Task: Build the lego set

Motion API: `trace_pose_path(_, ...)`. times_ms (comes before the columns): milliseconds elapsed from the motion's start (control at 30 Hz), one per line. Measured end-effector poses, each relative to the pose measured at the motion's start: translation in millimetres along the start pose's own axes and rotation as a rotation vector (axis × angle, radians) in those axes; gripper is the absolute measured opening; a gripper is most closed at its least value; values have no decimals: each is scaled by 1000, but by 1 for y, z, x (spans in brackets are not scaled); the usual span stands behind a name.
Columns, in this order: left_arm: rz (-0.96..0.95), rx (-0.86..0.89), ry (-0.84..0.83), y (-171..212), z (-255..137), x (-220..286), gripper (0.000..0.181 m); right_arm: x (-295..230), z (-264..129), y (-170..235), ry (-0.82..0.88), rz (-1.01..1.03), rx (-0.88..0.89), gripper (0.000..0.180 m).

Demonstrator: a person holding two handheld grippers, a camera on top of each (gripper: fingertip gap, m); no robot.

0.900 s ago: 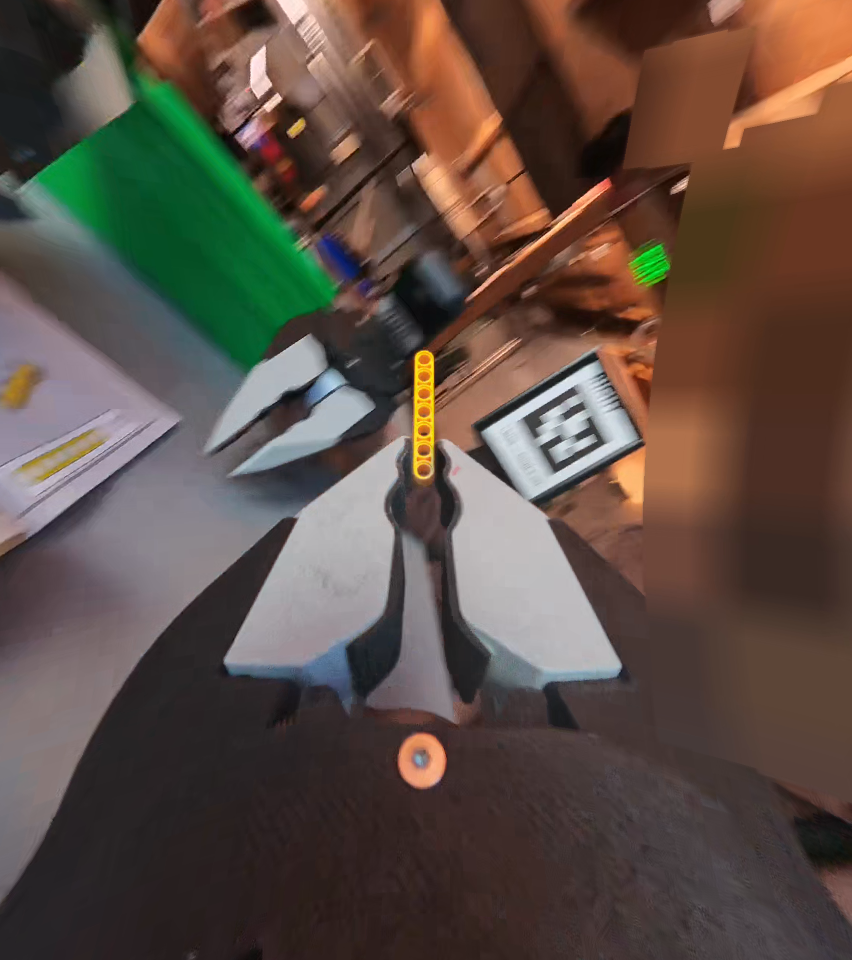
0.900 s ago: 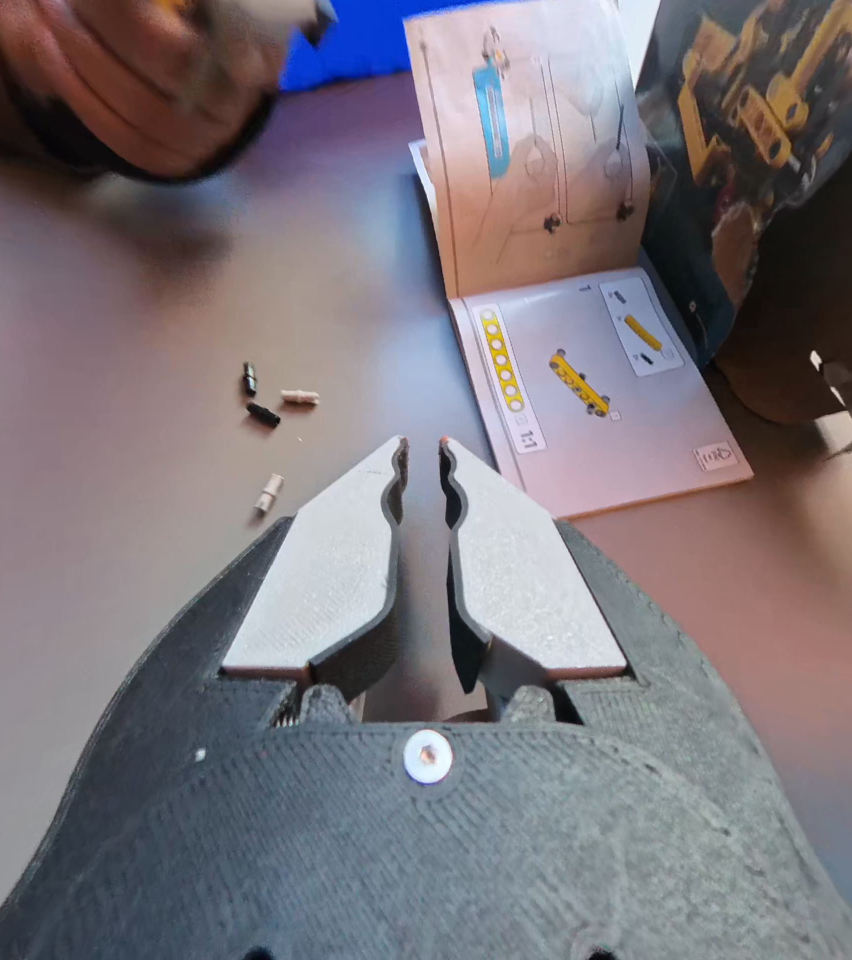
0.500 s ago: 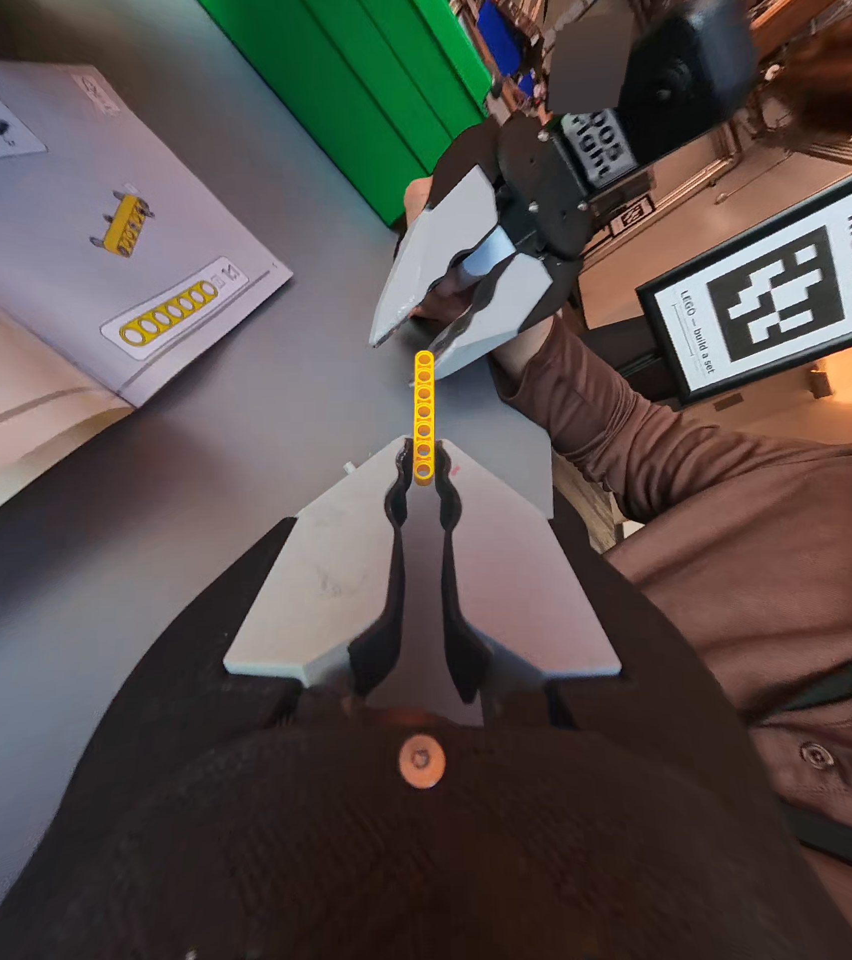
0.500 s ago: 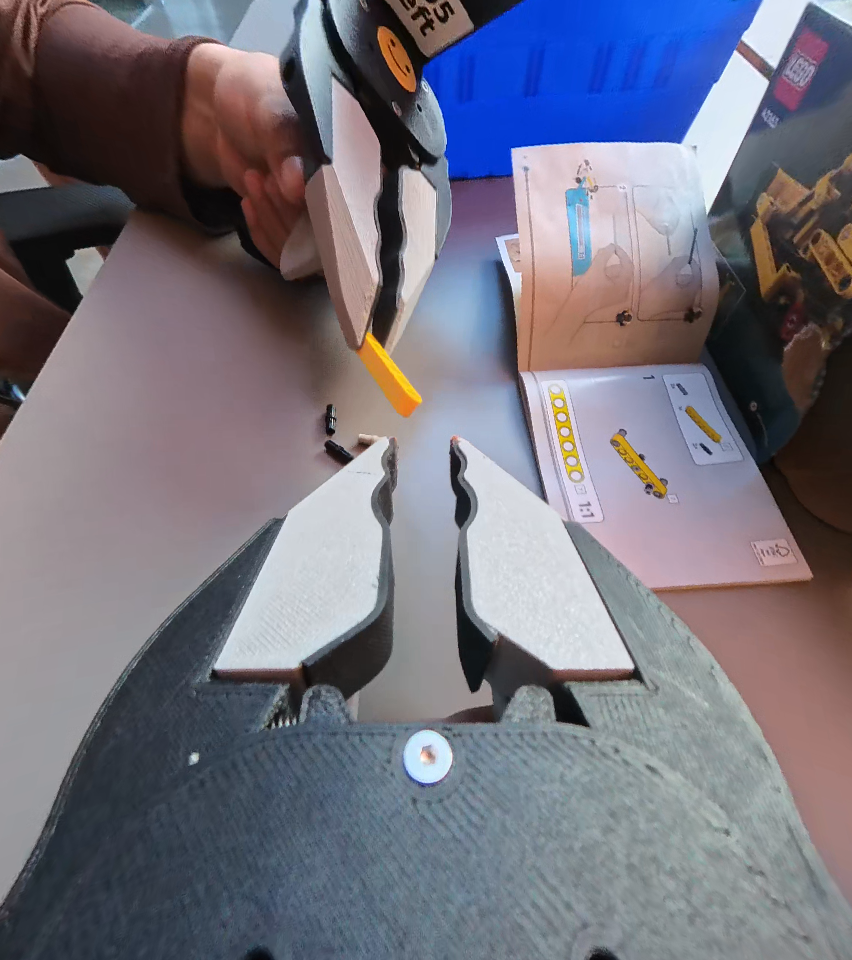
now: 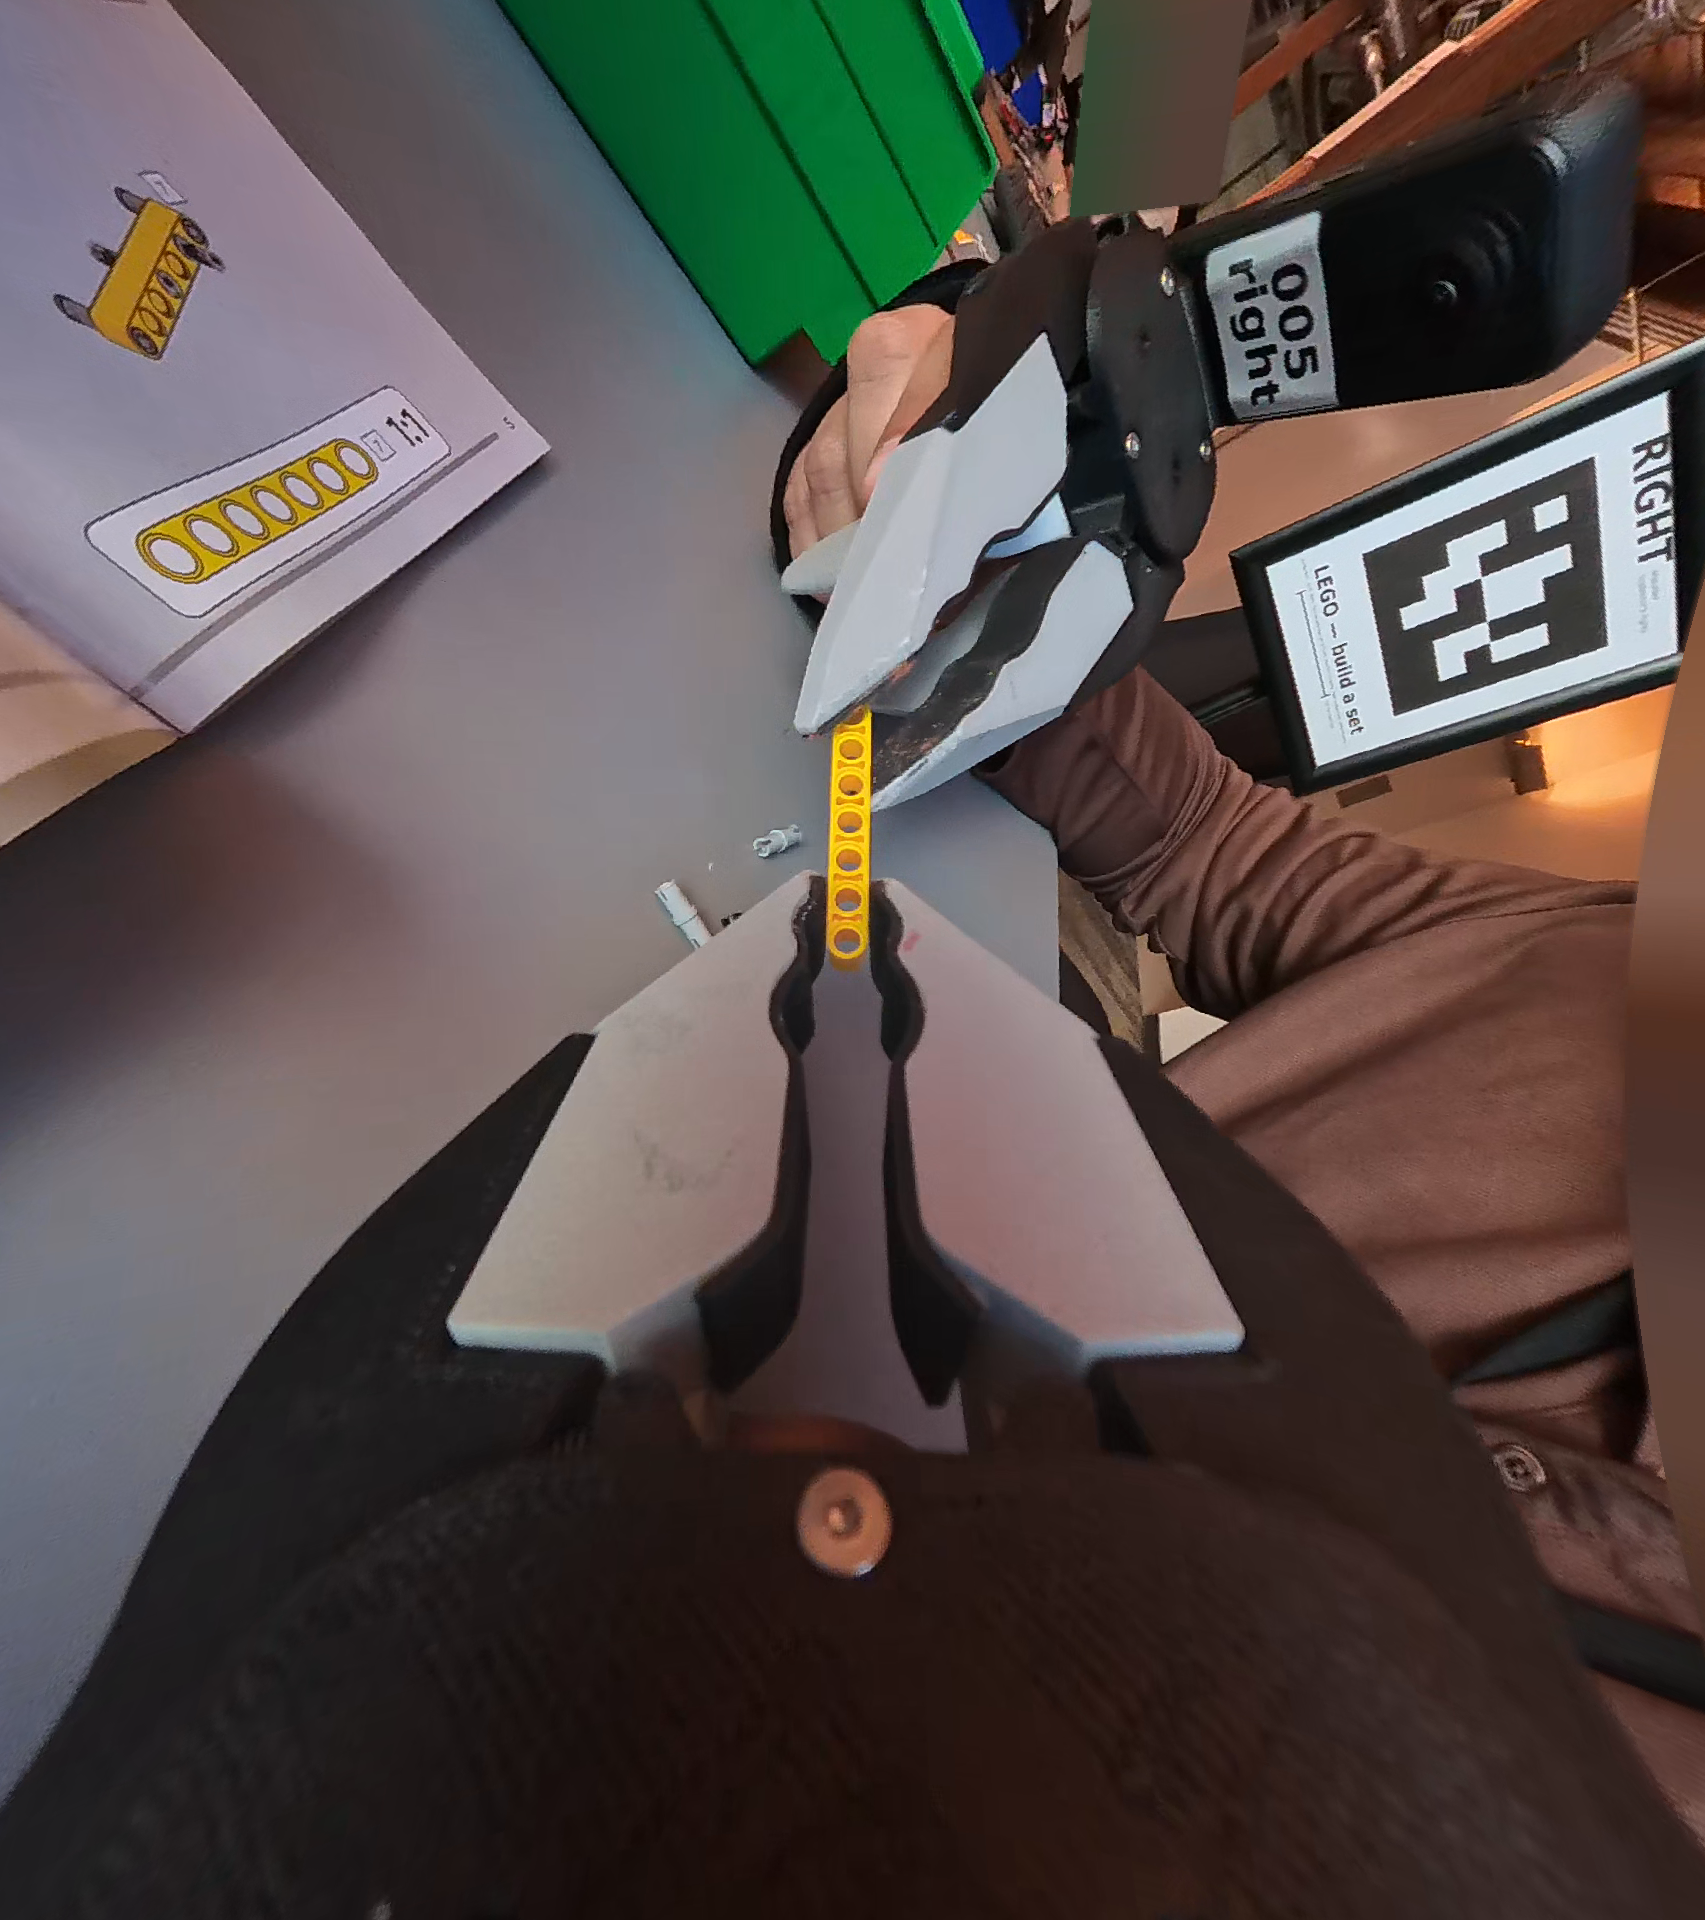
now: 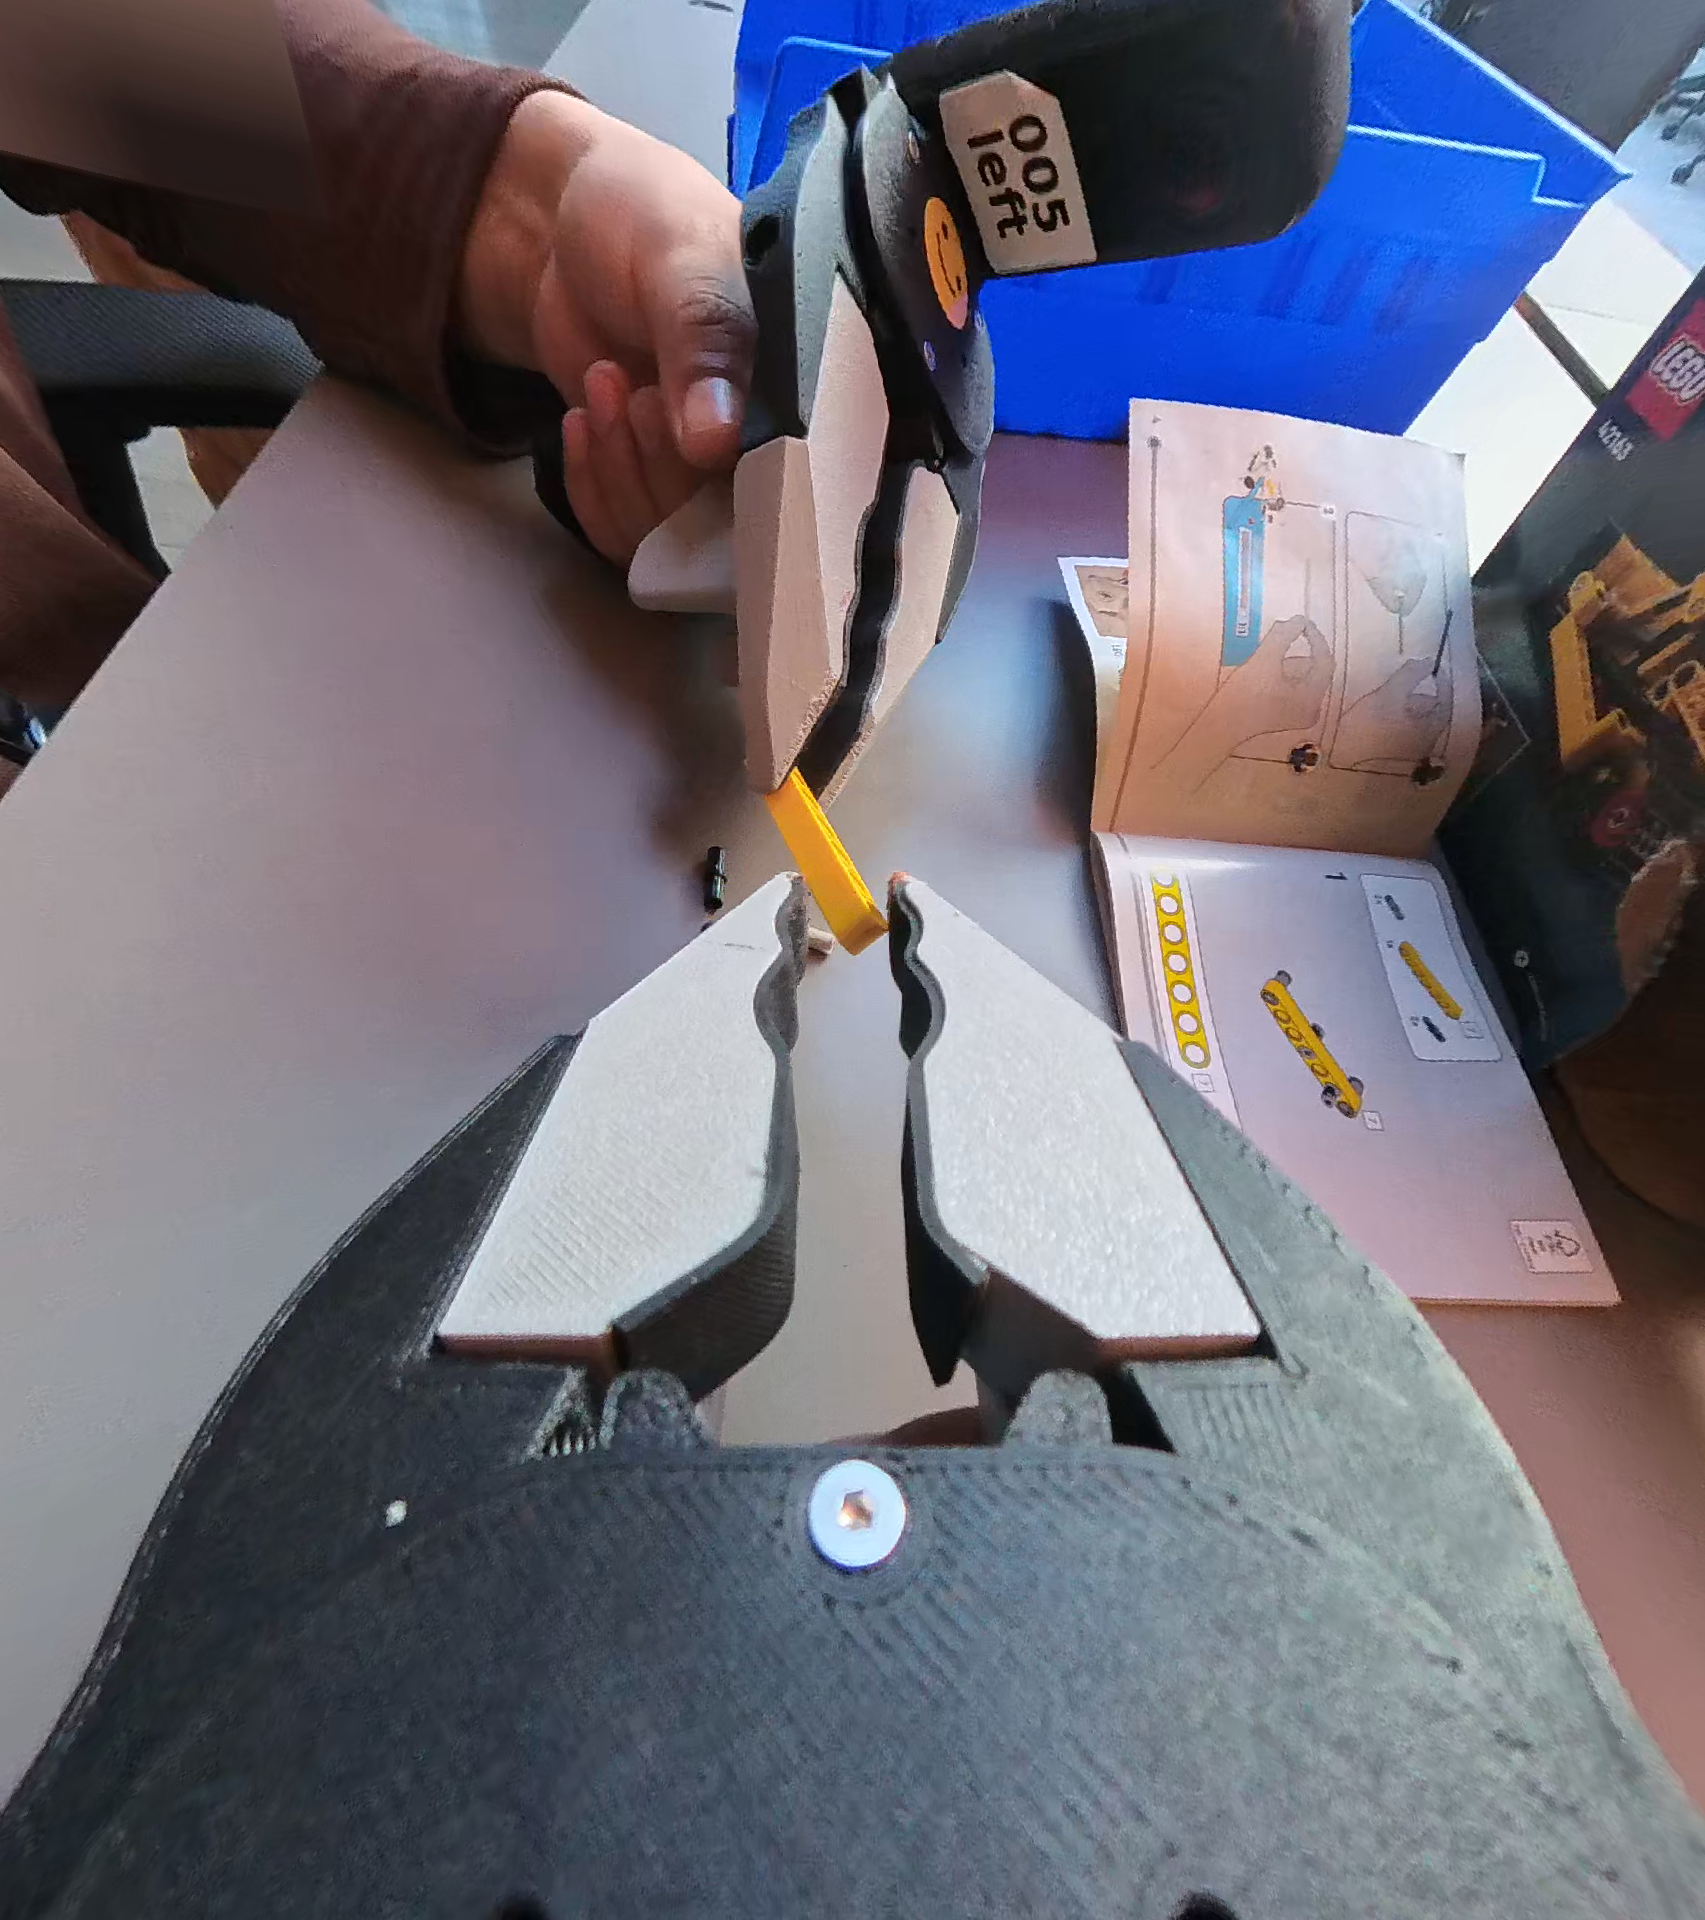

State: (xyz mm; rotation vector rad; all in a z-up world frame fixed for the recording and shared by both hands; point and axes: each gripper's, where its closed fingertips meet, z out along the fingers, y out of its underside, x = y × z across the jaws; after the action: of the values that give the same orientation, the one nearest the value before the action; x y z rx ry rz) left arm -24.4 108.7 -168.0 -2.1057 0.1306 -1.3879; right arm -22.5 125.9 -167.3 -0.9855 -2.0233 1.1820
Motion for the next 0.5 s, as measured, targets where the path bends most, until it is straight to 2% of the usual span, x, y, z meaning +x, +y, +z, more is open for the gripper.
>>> trace_pose_path(100,-10,-6,7,1,0,0,6,-3,-1,-5,-13,-8,30,16)
trace_pose_path(167,-16,-7,9,1,0,0,6,-5,-2,-8,-14,-24,43,12)
trace_pose_path(233,-16,-8,10,2,0,0,6,-8,-2,-8,-21,-45,41,0)
trace_pose_path(400,-35,-8,28,2,0,1,6,-10,-1,-9,-22,-63,38,0)
trace_pose_path(433,-39,-7,28,1,0,1,6,-9,-1,-10,-13,-61,41,5)
trace_pose_path(467,-37,-7,35,2,0,2,6,-4,-2,-10,13,-50,39,24)
trace_pose_path(500,-35,-8,34,2,0,2,6,-2,-2,-9,20,-46,33,23)
